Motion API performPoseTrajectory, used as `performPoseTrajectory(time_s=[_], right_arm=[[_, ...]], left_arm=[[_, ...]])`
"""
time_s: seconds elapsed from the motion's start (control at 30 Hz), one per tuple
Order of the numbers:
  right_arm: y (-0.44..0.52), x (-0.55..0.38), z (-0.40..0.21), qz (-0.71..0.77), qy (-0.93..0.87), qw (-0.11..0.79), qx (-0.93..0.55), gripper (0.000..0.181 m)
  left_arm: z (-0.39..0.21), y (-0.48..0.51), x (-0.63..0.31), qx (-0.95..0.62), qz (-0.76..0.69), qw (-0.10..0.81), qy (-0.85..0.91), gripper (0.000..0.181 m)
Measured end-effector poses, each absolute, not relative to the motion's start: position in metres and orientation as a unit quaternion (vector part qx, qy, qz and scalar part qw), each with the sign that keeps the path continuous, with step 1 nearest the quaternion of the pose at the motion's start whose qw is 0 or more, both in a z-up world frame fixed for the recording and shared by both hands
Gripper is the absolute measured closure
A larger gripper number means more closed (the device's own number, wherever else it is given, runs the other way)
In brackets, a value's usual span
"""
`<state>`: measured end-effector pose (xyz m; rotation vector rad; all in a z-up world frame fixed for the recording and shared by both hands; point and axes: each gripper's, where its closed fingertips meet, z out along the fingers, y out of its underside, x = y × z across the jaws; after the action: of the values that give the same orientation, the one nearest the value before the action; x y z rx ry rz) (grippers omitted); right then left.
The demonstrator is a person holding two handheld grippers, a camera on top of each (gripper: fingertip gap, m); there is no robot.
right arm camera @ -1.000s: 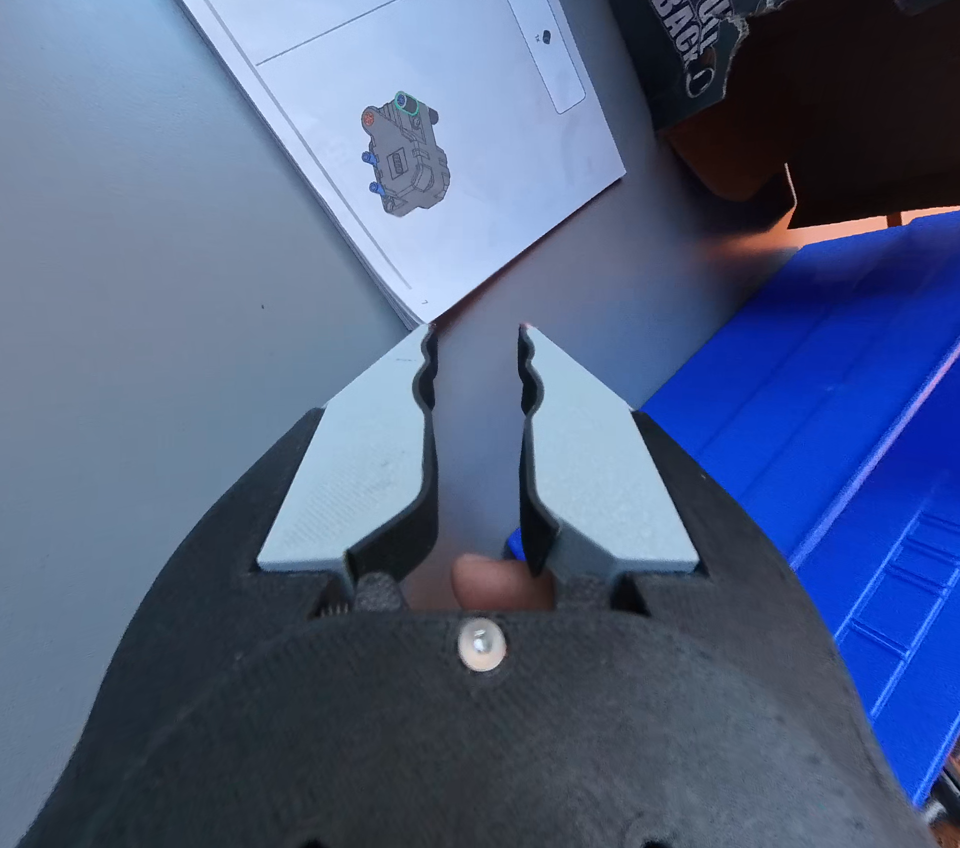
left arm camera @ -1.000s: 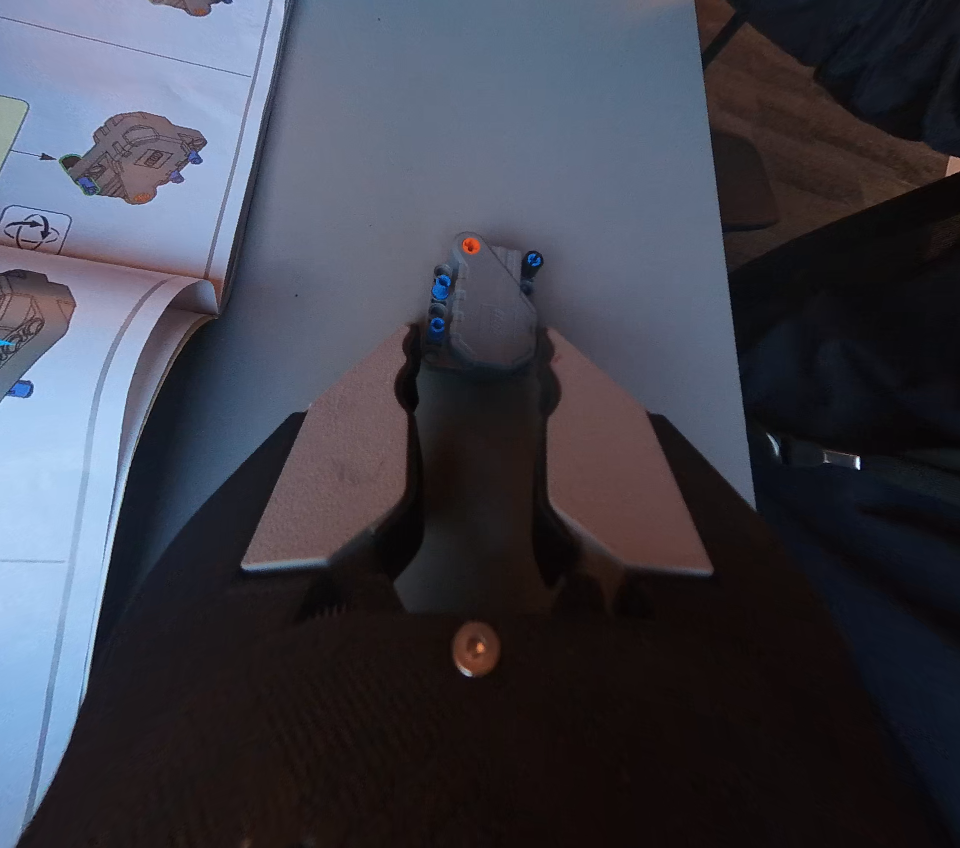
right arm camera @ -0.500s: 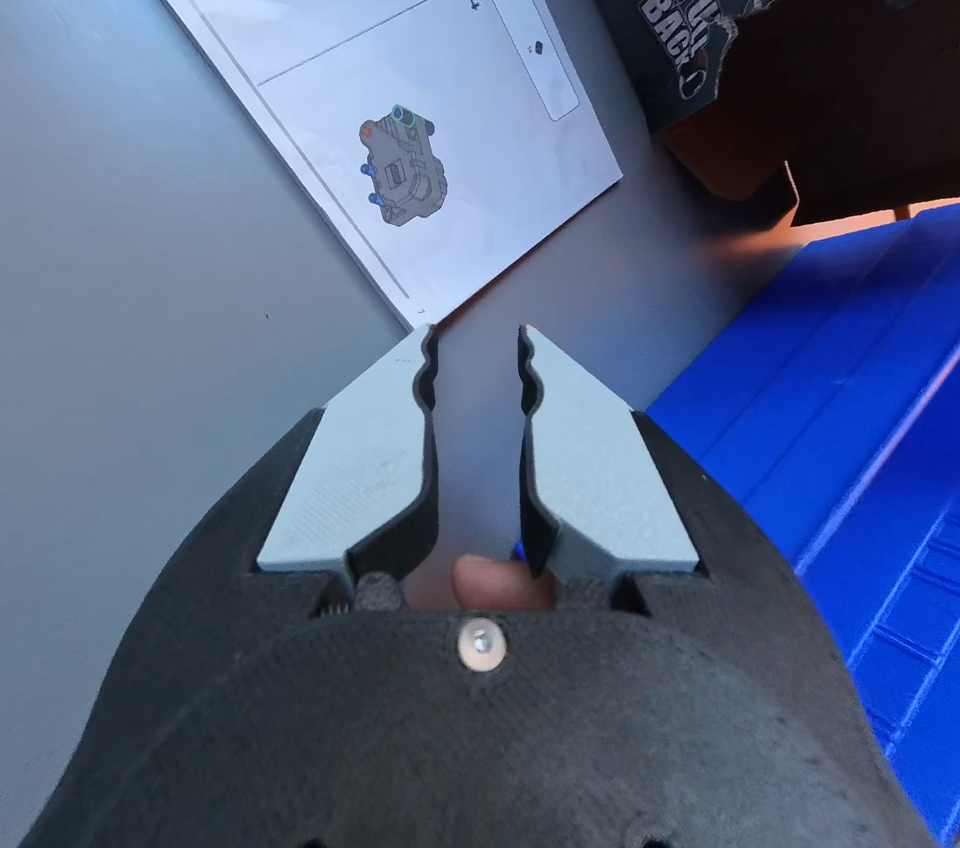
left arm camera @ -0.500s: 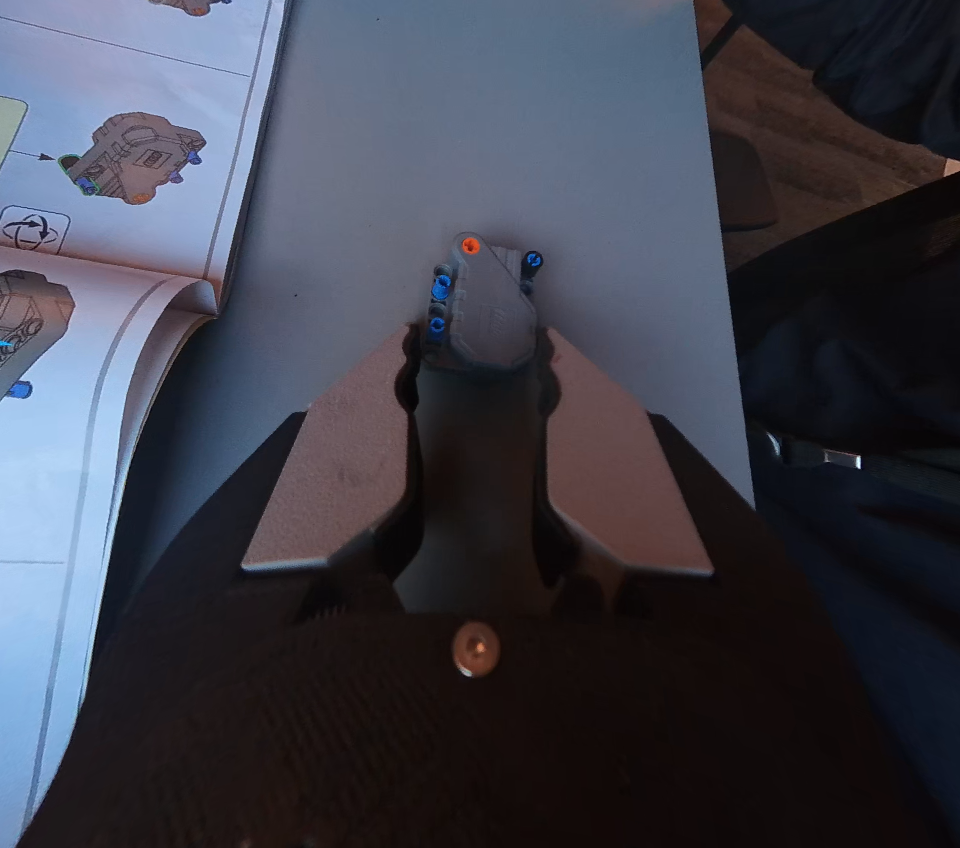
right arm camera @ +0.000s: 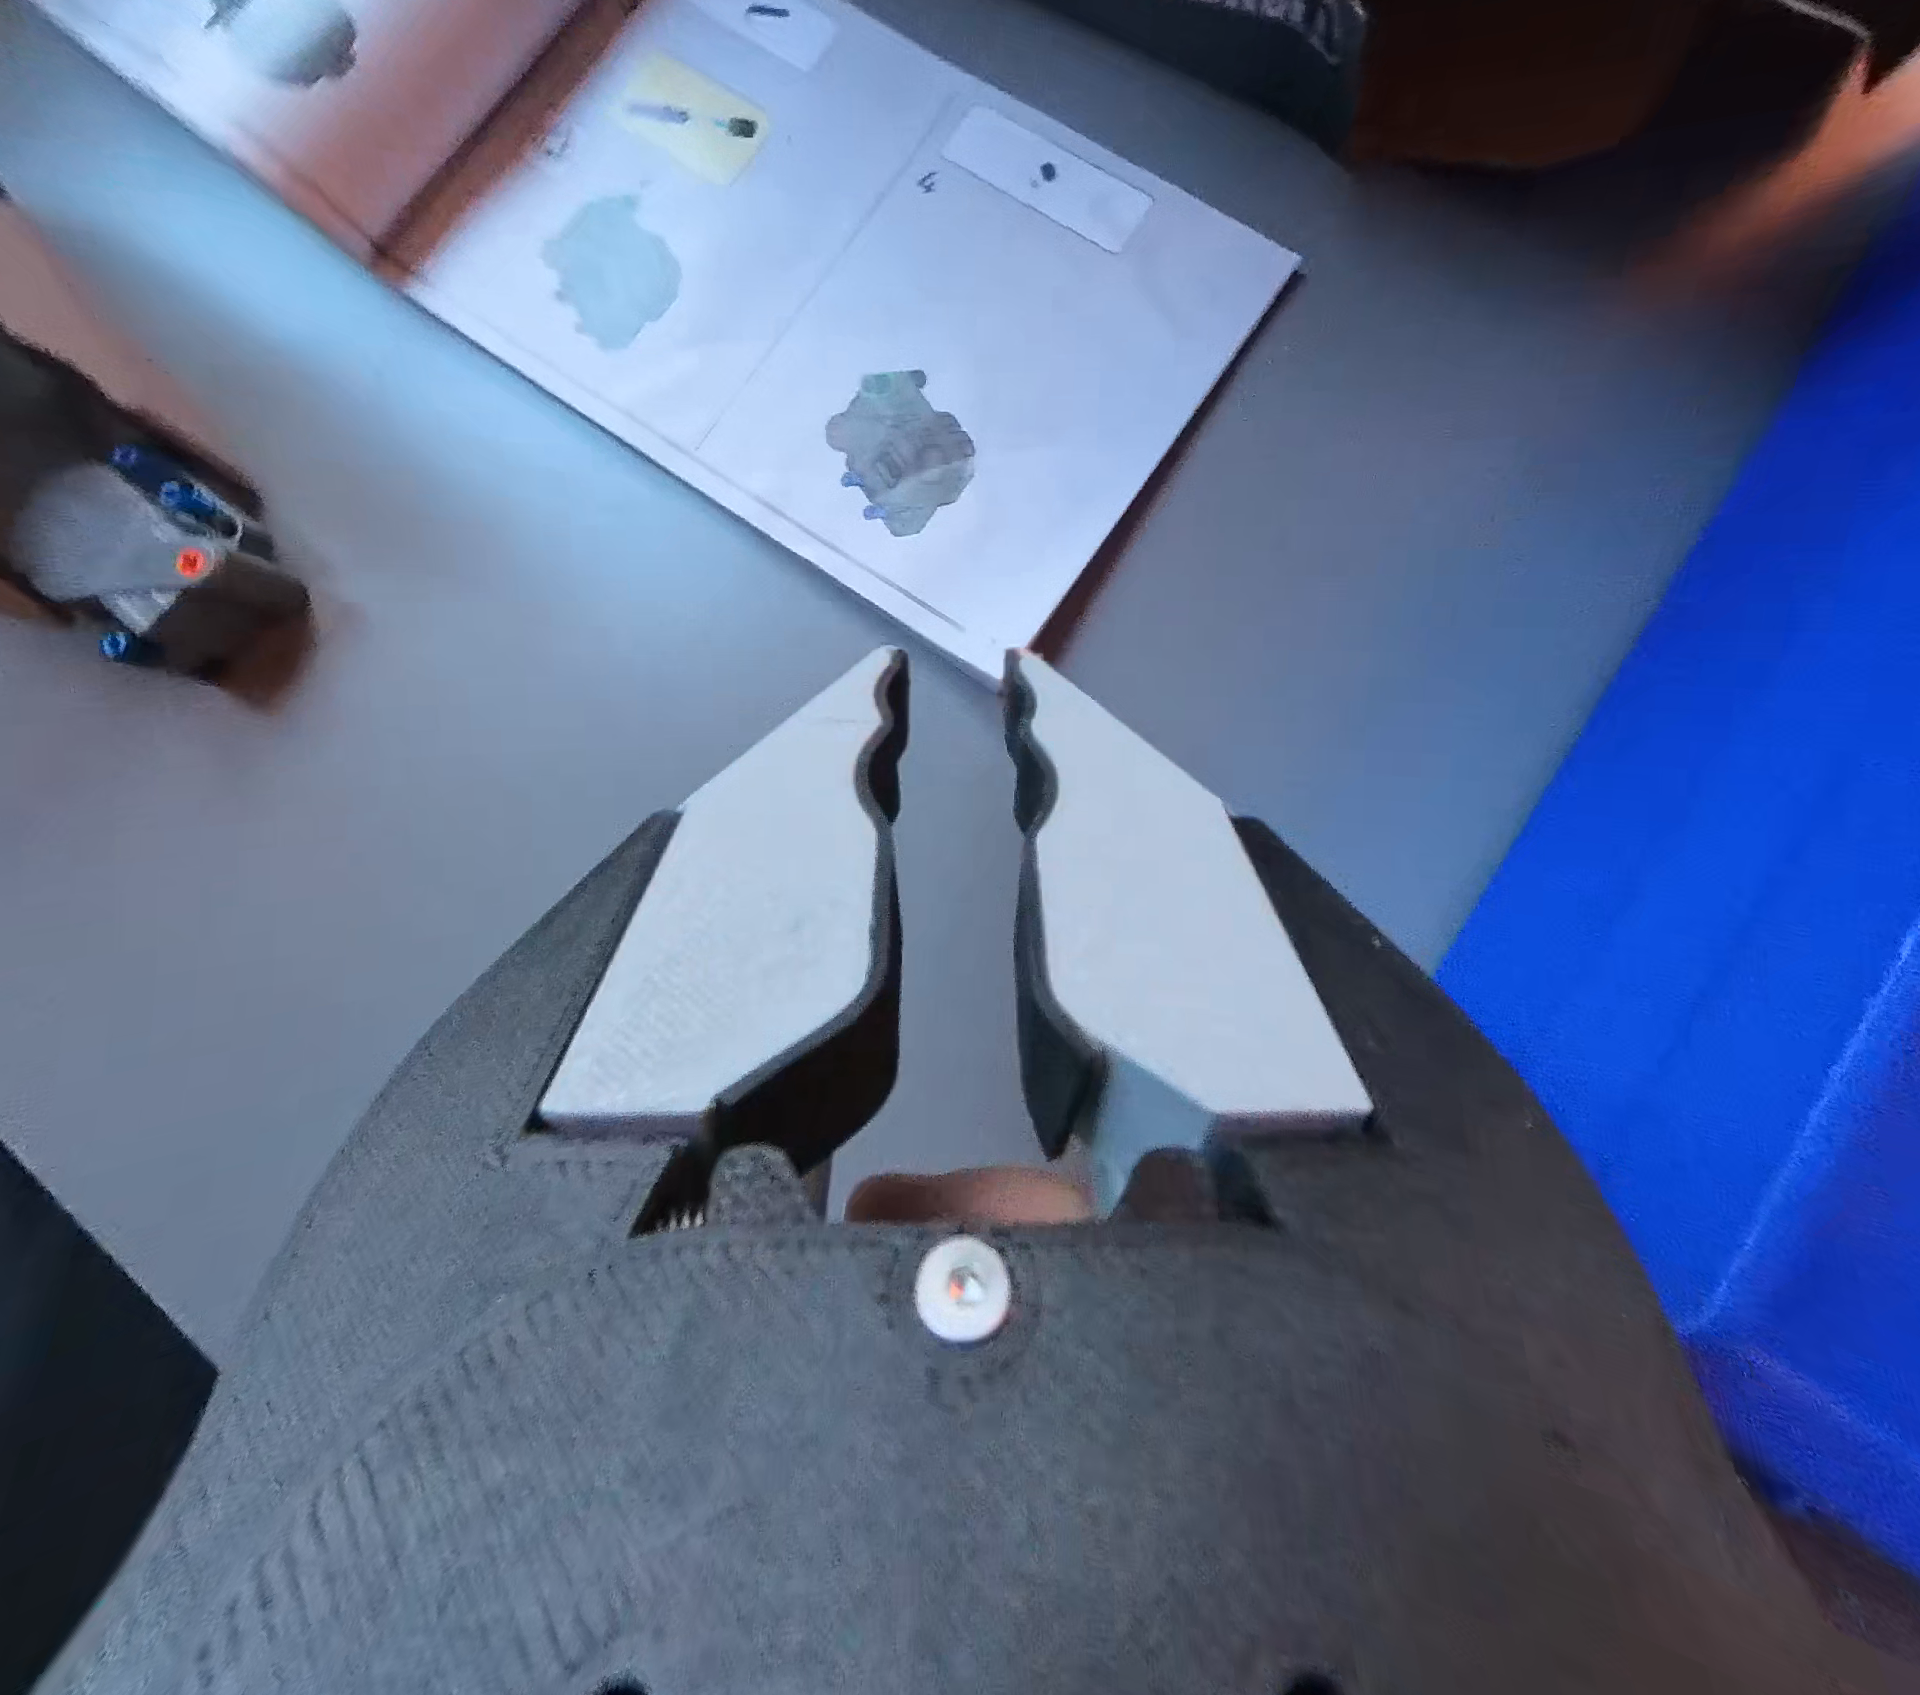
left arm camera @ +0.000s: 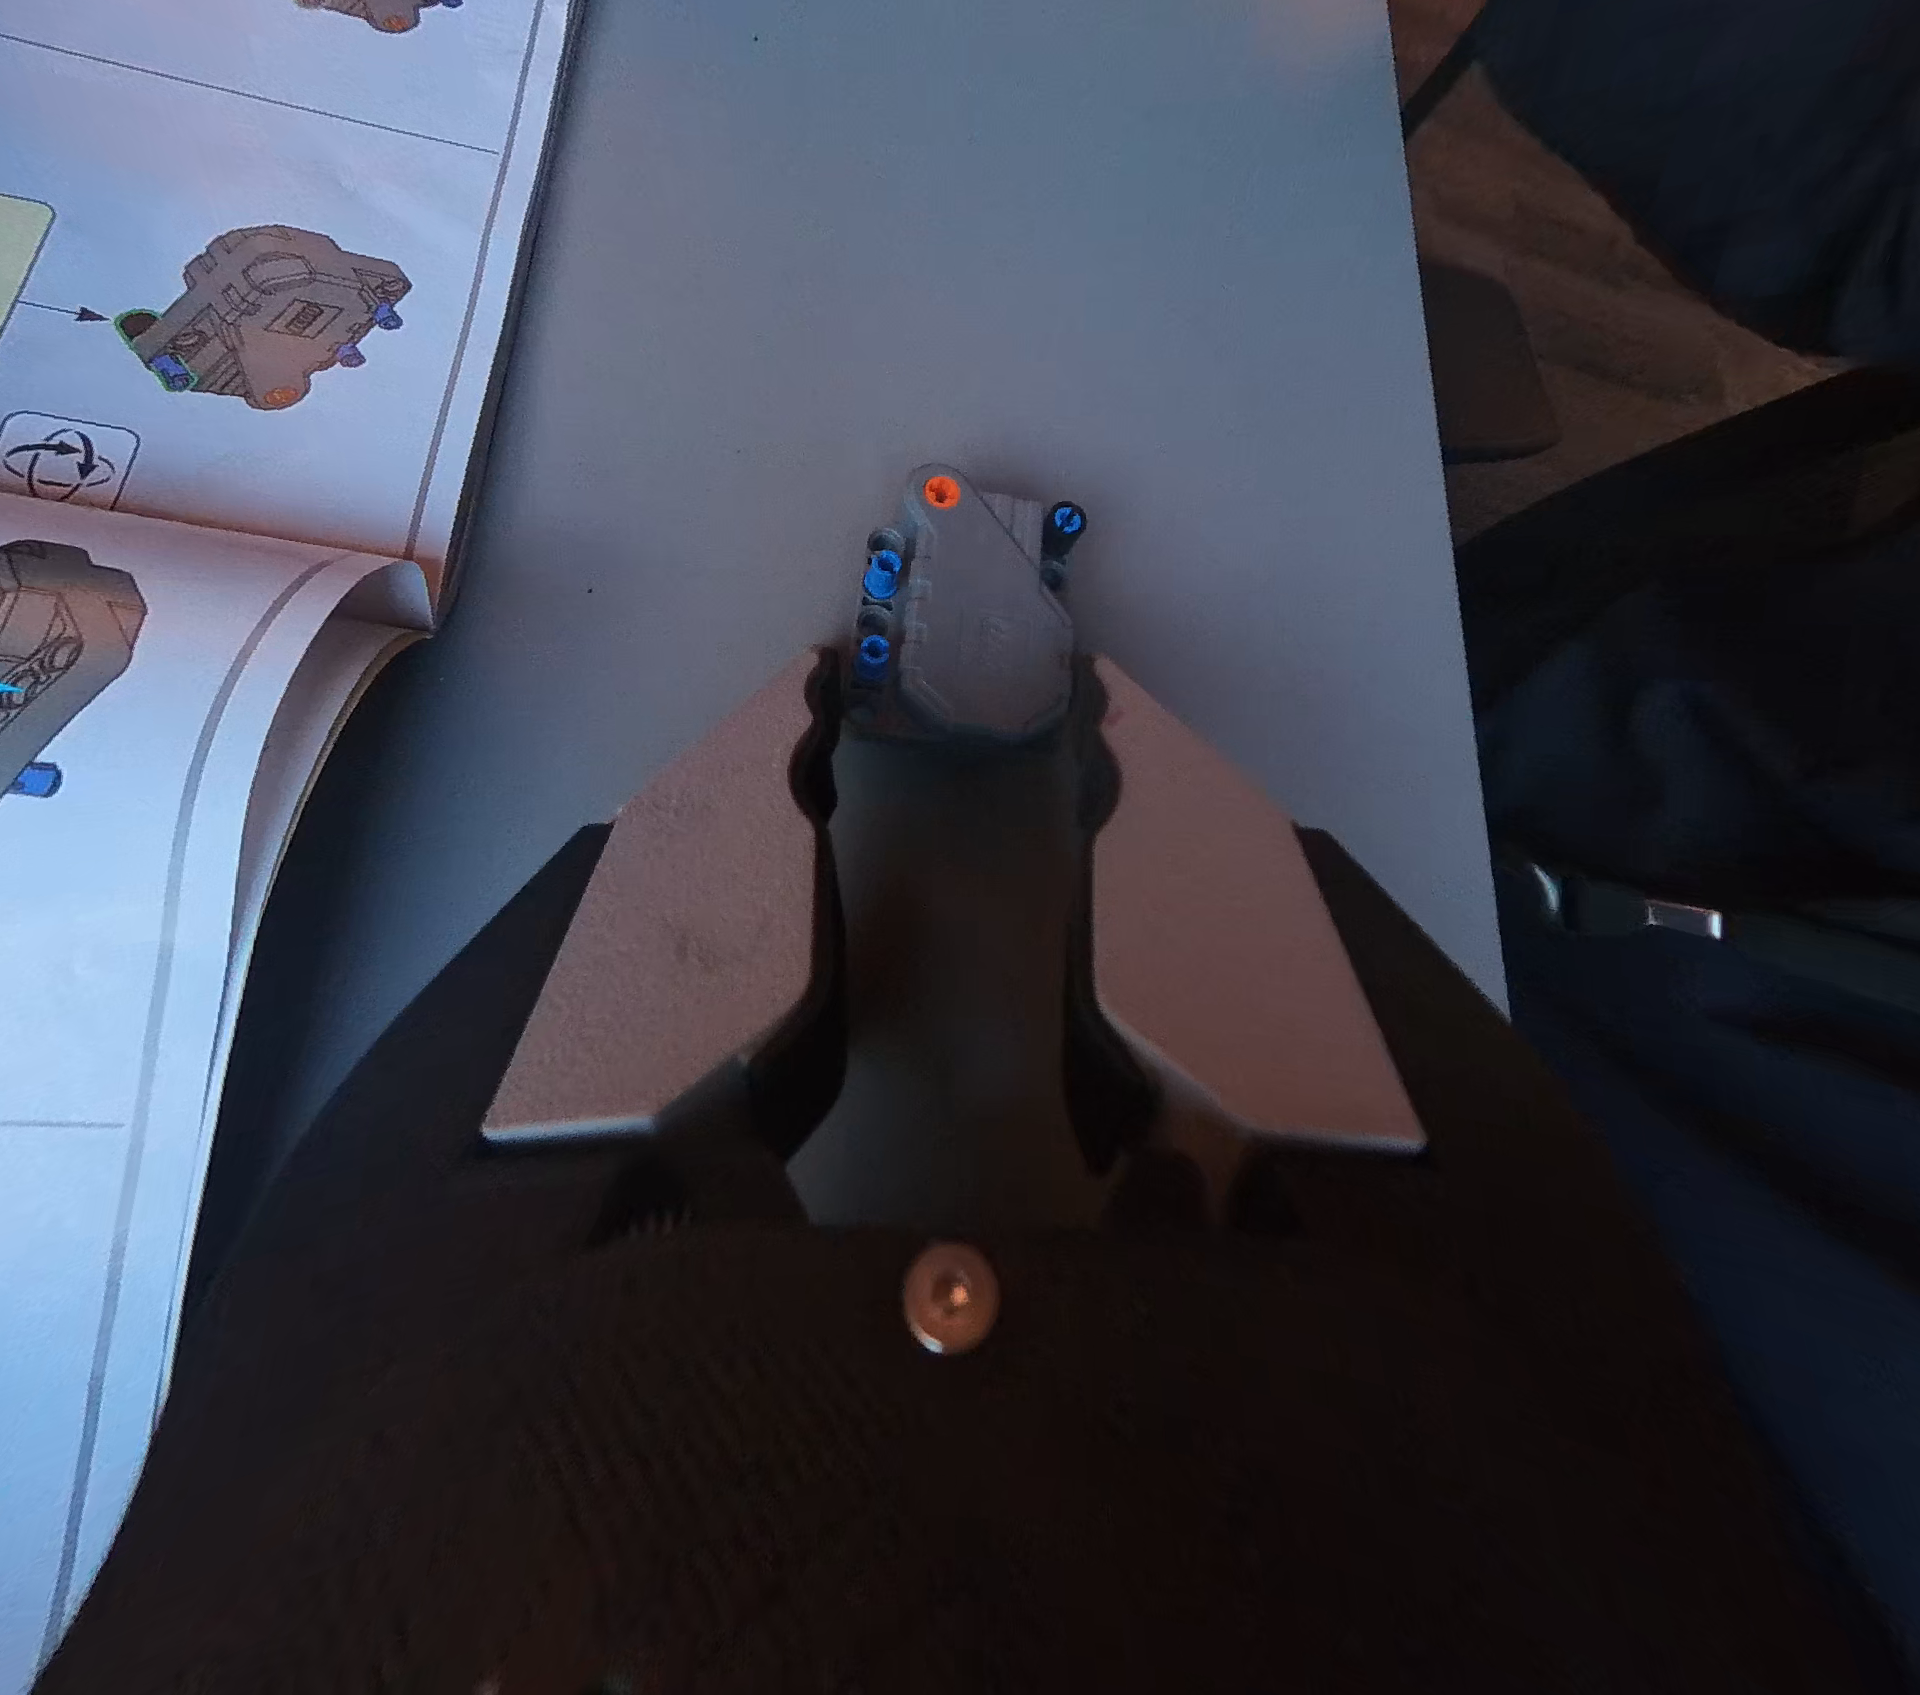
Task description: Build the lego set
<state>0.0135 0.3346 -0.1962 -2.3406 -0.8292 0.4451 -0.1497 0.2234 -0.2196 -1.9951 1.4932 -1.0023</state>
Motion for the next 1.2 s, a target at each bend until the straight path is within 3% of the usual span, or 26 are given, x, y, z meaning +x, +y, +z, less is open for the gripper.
performPoseTrajectory(time_s=[0.03, 0.13, 0.23, 0.6, 0.93, 1.2], right_arm=[[0.334, 0.014, -0.199, 0.183, -0.288, 0.294, -0.893, 0.167], [0.333, 0.014, -0.208, 0.249, -0.233, 0.254, -0.905, 0.160], [0.334, 0.013, -0.212, 0.282, -0.210, 0.248, -0.903, 0.171], [0.339, 0.008, -0.218, 0.288, -0.172, 0.233, -0.913, 0.159], [0.339, 0.005, -0.211, 0.293, -0.174, 0.244, -0.908, 0.164], [0.340, 0.011, -0.213, 0.268, -0.174, 0.244, -0.916, 0.158]], left_arm=[[-0.220, 0.223, -0.150, -0.723, -0.363, 0.226, 0.542, 0.139], [-0.220, 0.223, -0.150, -0.723, -0.360, 0.228, 0.544, 0.139], [-0.220, 0.223, -0.150, -0.723, -0.358, 0.229, 0.545, 0.139], [-0.220, 0.222, -0.150, -0.722, -0.359, 0.228, 0.546, 0.139], [-0.220, 0.223, -0.150, -0.722, -0.357, 0.229, 0.547, 0.139], [-0.220, 0.223, -0.150, -0.722, -0.358, 0.229, 0.547, 0.139]])
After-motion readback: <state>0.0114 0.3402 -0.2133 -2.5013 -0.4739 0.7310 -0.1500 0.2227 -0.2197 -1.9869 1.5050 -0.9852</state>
